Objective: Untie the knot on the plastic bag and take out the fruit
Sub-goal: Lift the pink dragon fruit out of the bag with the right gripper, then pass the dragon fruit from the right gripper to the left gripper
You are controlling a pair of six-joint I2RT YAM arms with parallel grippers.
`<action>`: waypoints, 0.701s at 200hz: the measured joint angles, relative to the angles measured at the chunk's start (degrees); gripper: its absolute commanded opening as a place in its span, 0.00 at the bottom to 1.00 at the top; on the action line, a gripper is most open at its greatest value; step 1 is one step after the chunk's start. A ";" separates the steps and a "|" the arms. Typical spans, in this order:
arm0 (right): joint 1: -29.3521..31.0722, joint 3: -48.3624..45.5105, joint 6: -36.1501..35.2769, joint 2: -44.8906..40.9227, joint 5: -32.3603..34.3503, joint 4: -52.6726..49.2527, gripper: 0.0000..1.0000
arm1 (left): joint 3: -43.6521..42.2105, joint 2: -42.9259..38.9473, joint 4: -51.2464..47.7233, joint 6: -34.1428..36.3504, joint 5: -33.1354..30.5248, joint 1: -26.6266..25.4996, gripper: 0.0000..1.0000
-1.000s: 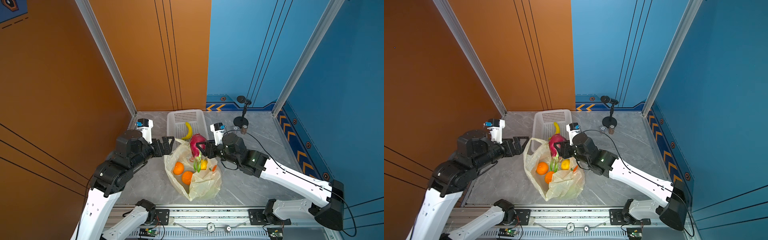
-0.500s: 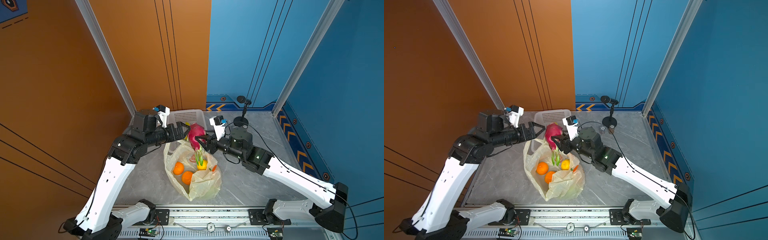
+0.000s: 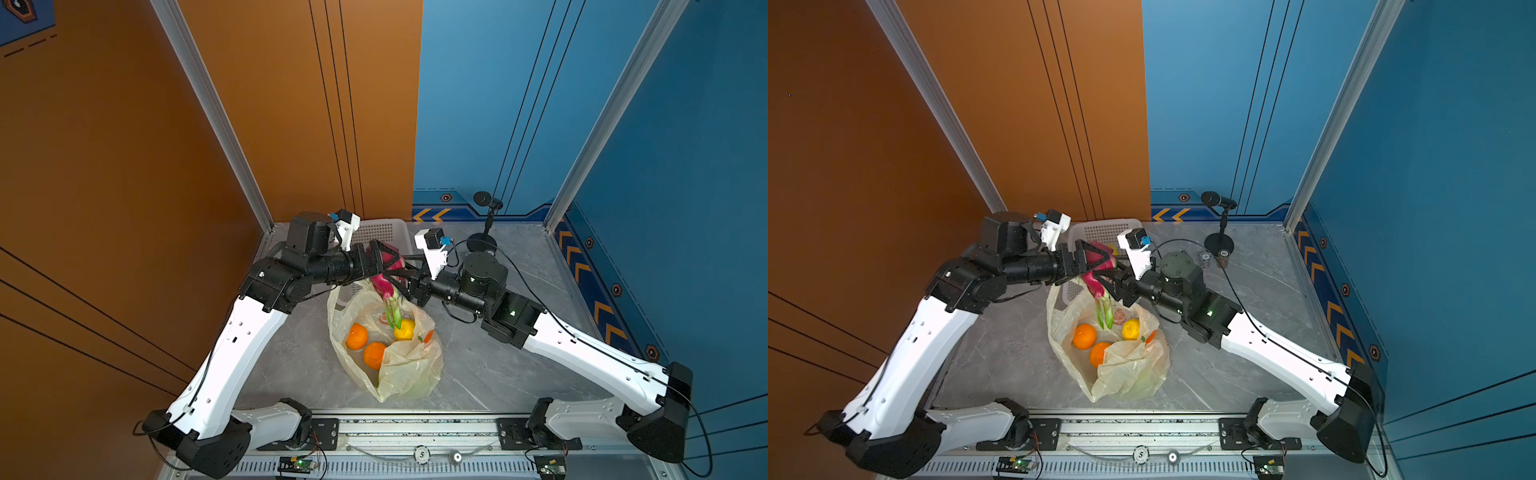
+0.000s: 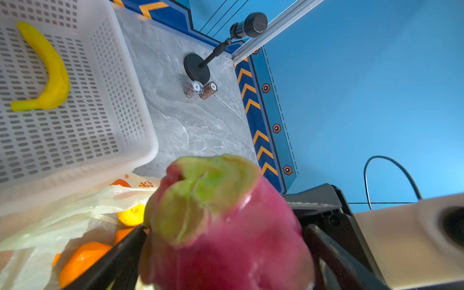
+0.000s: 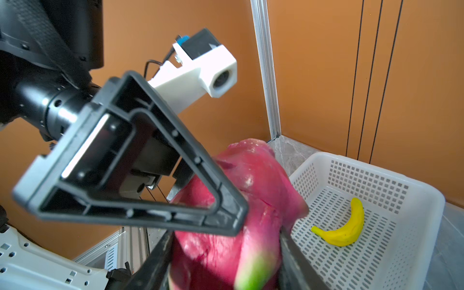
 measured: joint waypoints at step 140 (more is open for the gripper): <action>0.02 -0.33 1.66 -5.38 3.63 0.04 1.00 | 5.44 6.19 3.32 6.91 -5.79 10.84 0.65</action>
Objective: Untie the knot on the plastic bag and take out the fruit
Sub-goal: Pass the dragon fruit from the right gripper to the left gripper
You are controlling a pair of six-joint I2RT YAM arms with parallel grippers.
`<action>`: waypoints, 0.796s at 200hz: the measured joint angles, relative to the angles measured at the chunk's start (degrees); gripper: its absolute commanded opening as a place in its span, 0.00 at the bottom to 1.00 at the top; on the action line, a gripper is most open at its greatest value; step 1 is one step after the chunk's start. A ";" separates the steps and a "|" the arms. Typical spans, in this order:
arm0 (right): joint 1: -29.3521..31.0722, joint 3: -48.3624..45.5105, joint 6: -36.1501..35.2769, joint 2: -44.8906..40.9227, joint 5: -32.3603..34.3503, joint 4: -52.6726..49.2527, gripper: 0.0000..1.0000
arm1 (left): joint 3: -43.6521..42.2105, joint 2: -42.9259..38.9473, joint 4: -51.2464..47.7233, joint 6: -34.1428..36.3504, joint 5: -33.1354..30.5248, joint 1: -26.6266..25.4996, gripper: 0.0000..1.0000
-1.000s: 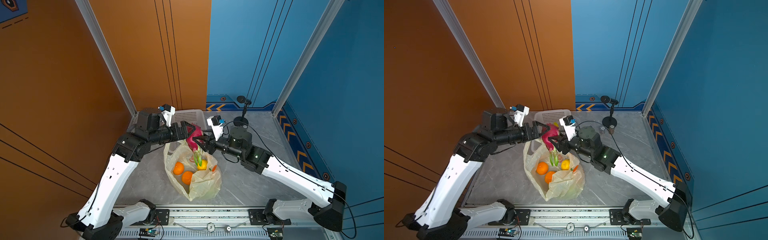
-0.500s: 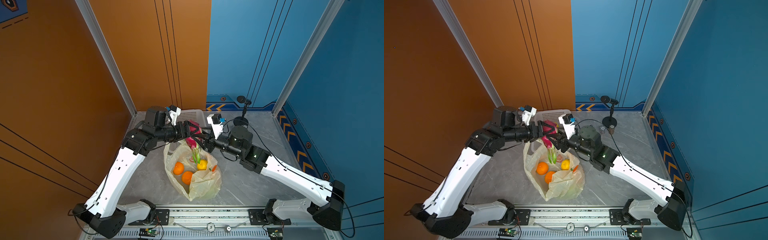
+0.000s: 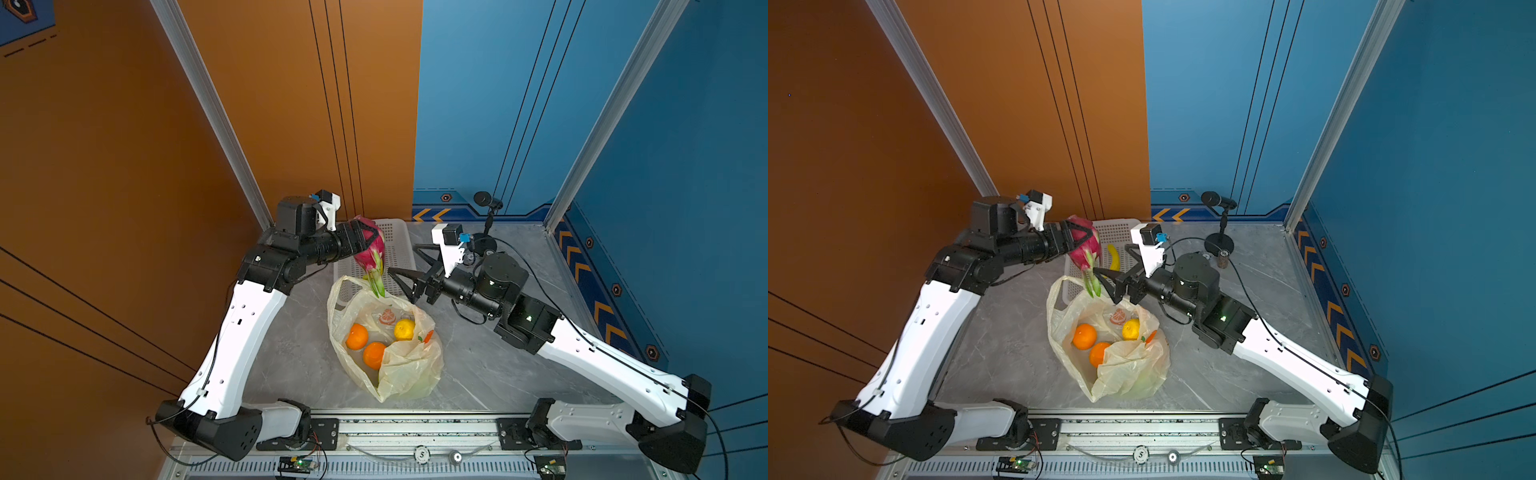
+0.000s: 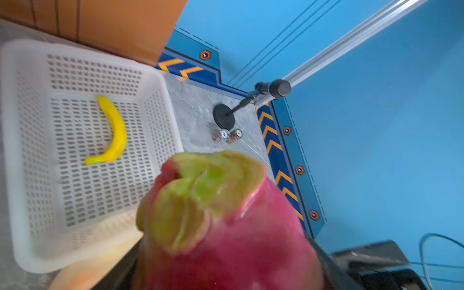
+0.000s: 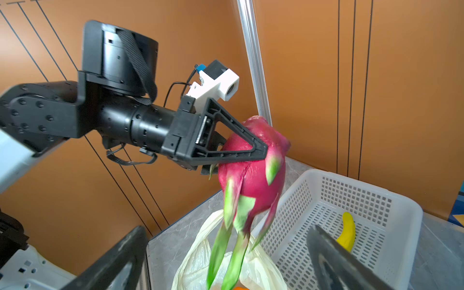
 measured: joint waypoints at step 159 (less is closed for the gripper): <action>-0.37 0.63 4.02 3.67 4.52 -7.98 1.00 | 17.70 35.45 -1.38 6.40 -7.52 6.73 0.64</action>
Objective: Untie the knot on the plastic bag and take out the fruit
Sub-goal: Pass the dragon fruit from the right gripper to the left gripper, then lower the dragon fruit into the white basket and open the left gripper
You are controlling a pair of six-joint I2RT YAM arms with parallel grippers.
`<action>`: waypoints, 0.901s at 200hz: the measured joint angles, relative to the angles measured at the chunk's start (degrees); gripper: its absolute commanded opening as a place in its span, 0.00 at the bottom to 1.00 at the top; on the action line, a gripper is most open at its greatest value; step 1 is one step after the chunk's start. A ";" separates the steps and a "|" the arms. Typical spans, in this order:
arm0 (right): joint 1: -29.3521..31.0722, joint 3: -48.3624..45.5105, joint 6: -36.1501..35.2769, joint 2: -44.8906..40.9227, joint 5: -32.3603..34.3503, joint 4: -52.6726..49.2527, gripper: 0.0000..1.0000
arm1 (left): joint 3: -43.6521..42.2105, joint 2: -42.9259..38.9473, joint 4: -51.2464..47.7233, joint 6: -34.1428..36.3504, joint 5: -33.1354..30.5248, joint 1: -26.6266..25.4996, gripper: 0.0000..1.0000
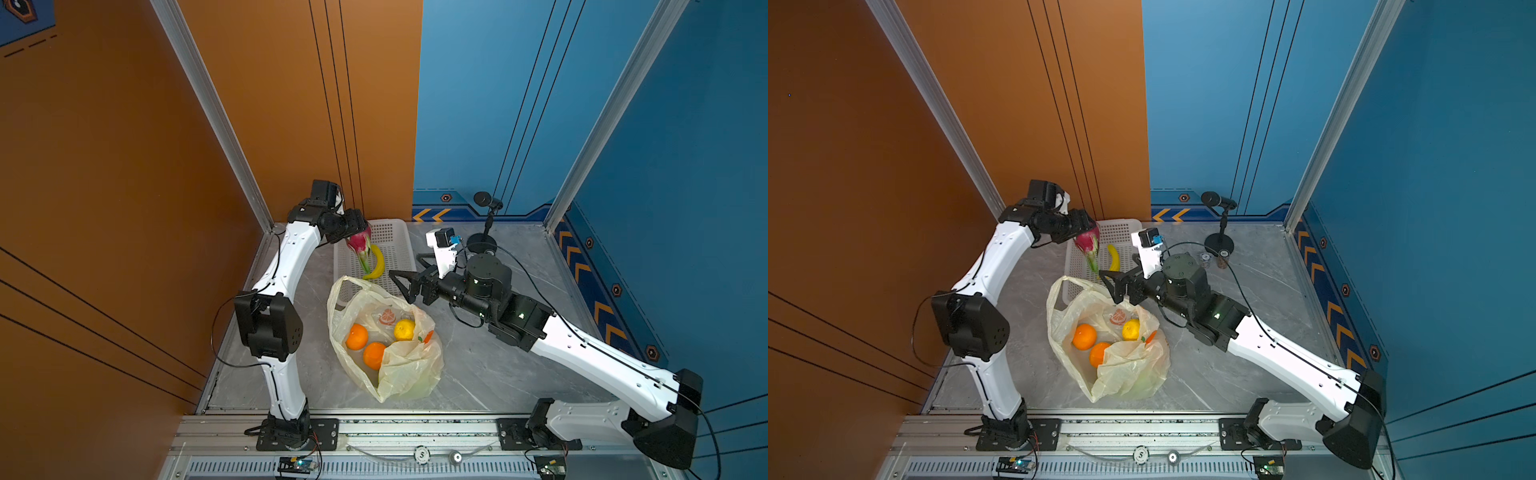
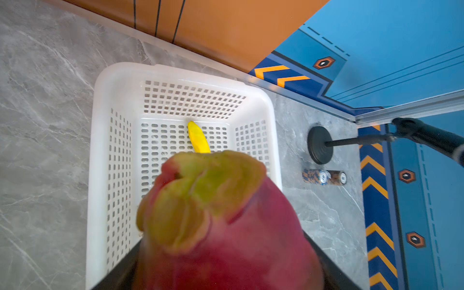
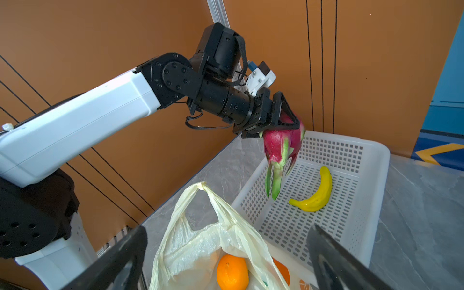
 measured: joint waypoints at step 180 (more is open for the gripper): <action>0.00 2.69 4.72 3.32 3.02 -5.49 1.00 | 20.83 30.21 -6.51 4.35 -6.80 -0.39 0.81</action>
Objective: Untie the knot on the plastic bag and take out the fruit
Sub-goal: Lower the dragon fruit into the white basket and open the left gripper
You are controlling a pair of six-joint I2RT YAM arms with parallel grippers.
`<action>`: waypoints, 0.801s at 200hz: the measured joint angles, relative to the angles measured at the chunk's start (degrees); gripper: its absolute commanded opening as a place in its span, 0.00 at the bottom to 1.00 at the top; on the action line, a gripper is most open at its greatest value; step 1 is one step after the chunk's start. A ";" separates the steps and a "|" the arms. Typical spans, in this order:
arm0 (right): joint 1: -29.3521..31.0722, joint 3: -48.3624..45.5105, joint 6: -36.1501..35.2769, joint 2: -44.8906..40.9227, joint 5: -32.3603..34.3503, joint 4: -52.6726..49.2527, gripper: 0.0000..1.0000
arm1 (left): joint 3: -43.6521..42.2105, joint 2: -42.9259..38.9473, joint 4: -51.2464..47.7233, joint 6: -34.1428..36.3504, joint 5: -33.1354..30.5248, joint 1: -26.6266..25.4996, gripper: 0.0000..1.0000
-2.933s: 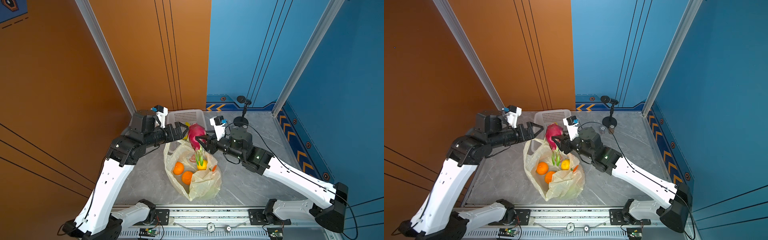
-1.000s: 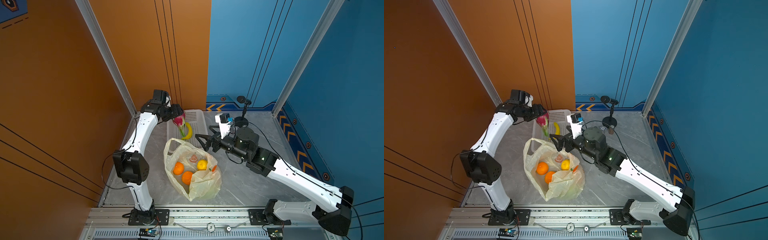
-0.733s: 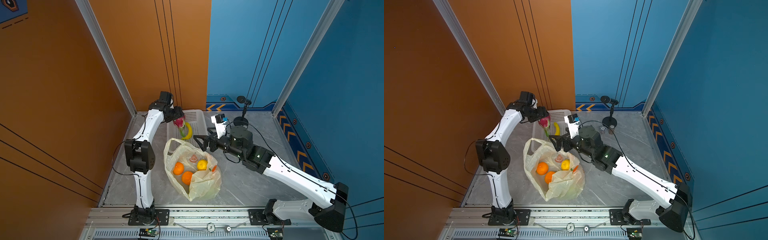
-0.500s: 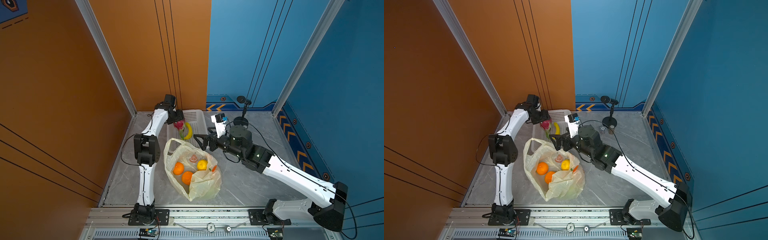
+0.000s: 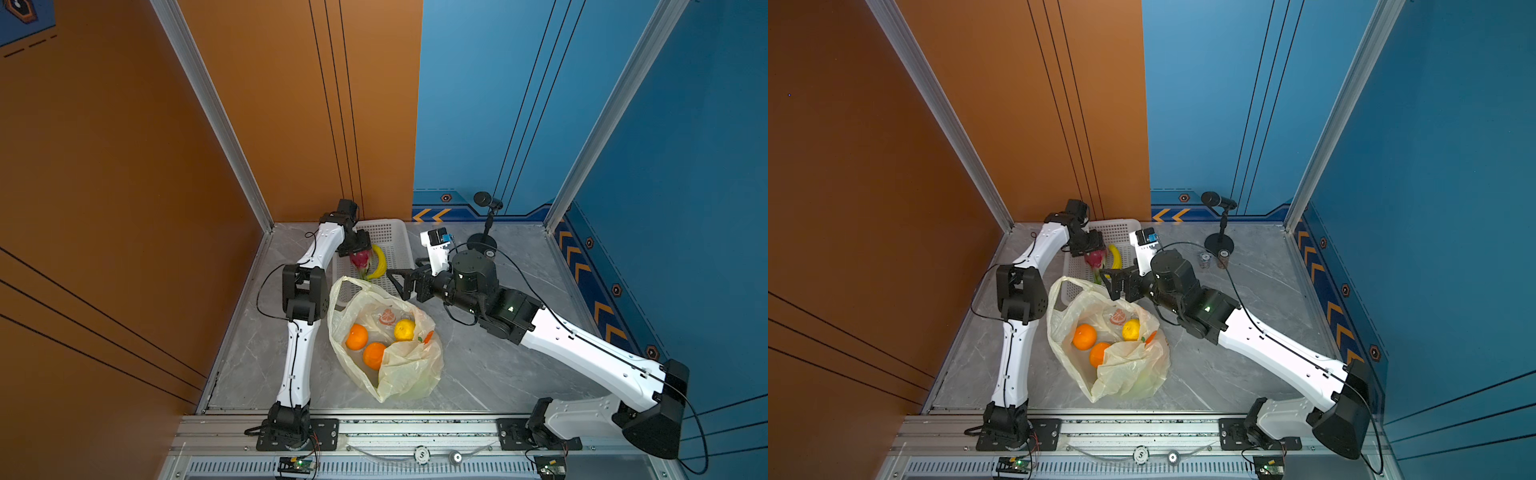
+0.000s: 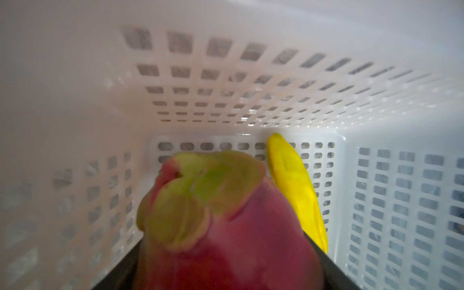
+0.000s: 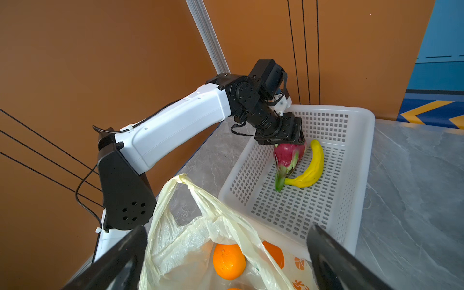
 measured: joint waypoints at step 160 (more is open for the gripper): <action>0.00 -0.20 0.28 -3.67 1.09 -1.66 1.00 | -7.61 -19.63 -0.13 0.02 0.39 -0.83 0.97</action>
